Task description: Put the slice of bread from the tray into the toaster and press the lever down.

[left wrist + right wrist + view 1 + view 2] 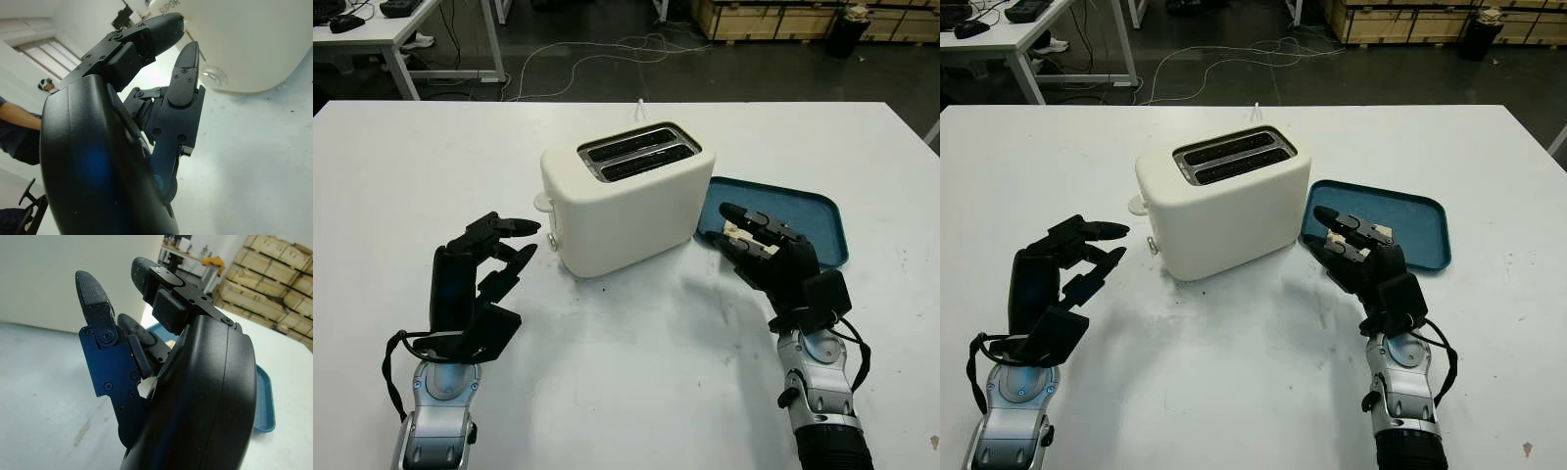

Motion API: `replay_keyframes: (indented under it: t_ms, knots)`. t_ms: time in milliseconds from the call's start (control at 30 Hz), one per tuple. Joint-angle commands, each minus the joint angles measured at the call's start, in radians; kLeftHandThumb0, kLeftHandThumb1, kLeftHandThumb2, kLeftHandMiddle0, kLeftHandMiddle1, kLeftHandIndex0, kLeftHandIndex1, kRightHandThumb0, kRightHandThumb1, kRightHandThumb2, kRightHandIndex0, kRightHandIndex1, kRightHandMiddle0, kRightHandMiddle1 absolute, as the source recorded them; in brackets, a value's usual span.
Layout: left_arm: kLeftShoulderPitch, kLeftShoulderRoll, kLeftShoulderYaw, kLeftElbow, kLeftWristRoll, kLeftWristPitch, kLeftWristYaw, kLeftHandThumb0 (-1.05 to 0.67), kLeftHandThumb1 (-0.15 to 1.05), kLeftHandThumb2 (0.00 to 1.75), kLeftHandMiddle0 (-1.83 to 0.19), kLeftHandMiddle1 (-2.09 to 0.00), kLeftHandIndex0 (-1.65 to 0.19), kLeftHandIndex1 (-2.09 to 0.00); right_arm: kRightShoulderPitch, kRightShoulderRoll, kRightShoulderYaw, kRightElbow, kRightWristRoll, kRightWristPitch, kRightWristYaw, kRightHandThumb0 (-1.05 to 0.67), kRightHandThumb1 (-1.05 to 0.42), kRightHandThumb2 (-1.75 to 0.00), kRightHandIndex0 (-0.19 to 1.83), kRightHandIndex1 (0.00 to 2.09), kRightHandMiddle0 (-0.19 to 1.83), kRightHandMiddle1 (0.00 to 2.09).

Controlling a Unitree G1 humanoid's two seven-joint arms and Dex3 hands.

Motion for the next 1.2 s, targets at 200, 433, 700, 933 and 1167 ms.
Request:
replay_keyframes:
  t_ms: [200, 433, 700, 933, 1167]
  knots:
    - [-0.013, -0.007, 0.0, -0.05, 0.017, 0.107, -0.001, -0.3, 0.92, 0.08, -0.61, -1.22, -0.72, -0.52, -0.009, -0.006, -0.001, -0.009, 0.0, -0.01, -0.003, -0.48, -0.78, 0.0, 1.03, 0.01, 0.93, 0.0]
    - [-0.018, -0.006, -0.003, -0.061, 0.025, 0.155, 0.003, -0.29, 0.92, 0.08, -0.64, -1.21, -0.75, -0.46, 0.001, -0.014, 0.002, -0.019, 0.015, -0.071, 0.041, -0.49, -0.79, 0.0, 1.03, 0.0, 0.91, 0.0]
    - [-0.026, -0.001, 0.0, -0.024, -0.012, 0.059, 0.005, -0.25, 0.92, 0.07, -0.7, -1.24, -0.82, -0.43, 0.082, -0.144, -0.105, -0.205, -0.218, -0.39, -0.037, -0.48, -0.79, -0.01, 0.94, 0.0, 0.84, 0.0]
    - [-0.033, -0.014, -0.004, 0.0, 0.01, 0.028, 0.031, -0.23, 0.92, 0.08, -0.73, -1.28, -0.86, -0.43, 0.124, -0.277, -0.169, -0.152, -0.633, -0.603, -0.297, -0.49, -0.77, 0.0, 0.7, 0.0, 0.68, 0.0]
    - [-0.034, -0.011, -0.006, -0.006, 0.018, 0.032, 0.037, -0.22, 0.92, 0.08, -0.71, -1.29, -0.86, -0.42, 0.141, -0.374, -0.135, -0.102, -0.842, -0.548, -0.426, -0.5, -0.77, 0.0, 0.58, 0.0, 0.6, 0.0]
